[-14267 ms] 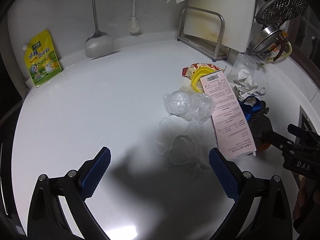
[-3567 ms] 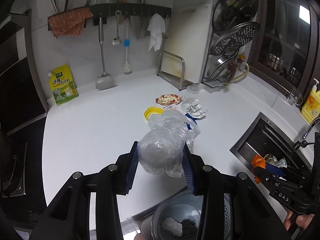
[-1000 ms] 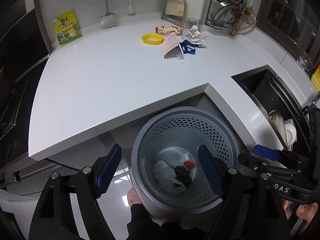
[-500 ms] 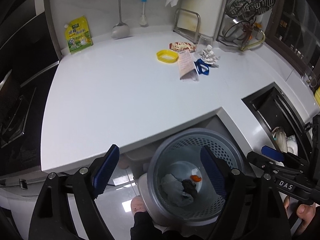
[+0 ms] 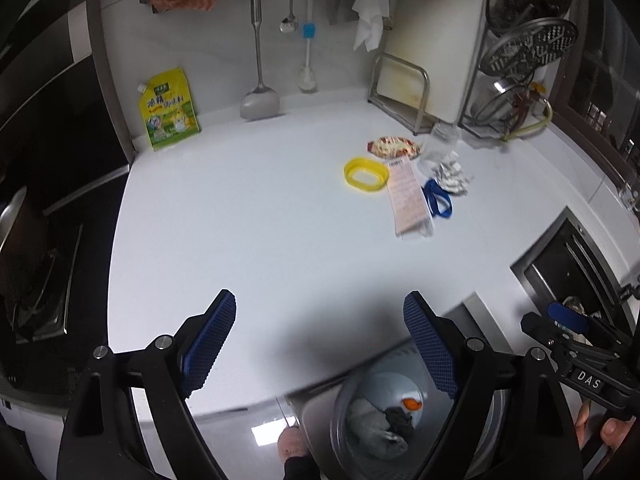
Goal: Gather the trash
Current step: 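Move both tools back toward the counter trash, then grasp the crumpled white paper with the right tool while the left tool nears the yellow lid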
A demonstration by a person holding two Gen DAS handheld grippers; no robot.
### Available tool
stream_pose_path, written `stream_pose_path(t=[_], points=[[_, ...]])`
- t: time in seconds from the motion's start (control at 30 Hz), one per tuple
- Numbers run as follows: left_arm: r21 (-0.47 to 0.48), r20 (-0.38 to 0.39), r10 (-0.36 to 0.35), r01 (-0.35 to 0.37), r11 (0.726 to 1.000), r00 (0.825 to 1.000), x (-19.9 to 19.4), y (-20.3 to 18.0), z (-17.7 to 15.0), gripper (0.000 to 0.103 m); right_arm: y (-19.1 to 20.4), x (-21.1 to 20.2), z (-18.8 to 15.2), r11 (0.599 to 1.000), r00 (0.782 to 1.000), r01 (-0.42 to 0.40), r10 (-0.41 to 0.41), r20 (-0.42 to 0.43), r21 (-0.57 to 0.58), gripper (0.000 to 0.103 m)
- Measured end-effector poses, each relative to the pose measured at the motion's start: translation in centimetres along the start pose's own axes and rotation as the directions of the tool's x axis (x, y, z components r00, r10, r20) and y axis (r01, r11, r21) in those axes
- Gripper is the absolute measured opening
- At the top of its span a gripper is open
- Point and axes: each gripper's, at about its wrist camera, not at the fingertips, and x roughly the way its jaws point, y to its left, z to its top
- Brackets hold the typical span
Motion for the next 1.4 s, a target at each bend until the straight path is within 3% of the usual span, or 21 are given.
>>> stream_pose_path(t=[0.3, 0.67, 1.07, 1.4], points=[[0.011, 0.045, -0.027, 0.026, 1.0, 0.999, 2.7, 1.2, 5.2, 0.089, 0.3, 2.7, 3.7, 0.998, 0.998, 0.054, -0.055, 0.024, 0.024, 0.071], [0.09, 0.043, -0.072, 0.068, 0.994, 0.996, 9.2, 1.1, 9.5, 0.093, -0.3, 7.5, 7.2, 0.989, 0.992, 0.121, -0.124, 0.033, 0.088, 0.072], [0.131, 0.025, -0.128, 0.124, 0.984, 0.991, 16.8, -0.5, 12.4, 0.095, -2.5, 13.2, 11.0, 0.977, 0.986, 0.147, -0.157, 0.052, 0.154, 0.072], [0.119, 0.026, -0.152, 0.148, 0.982, 0.988, 21.3, -1.3, 12.8, 0.095, -3.9, 16.8, 13.6, 0.975, 0.981, 0.162, -0.176, 0.085, 0.154, 0.072]])
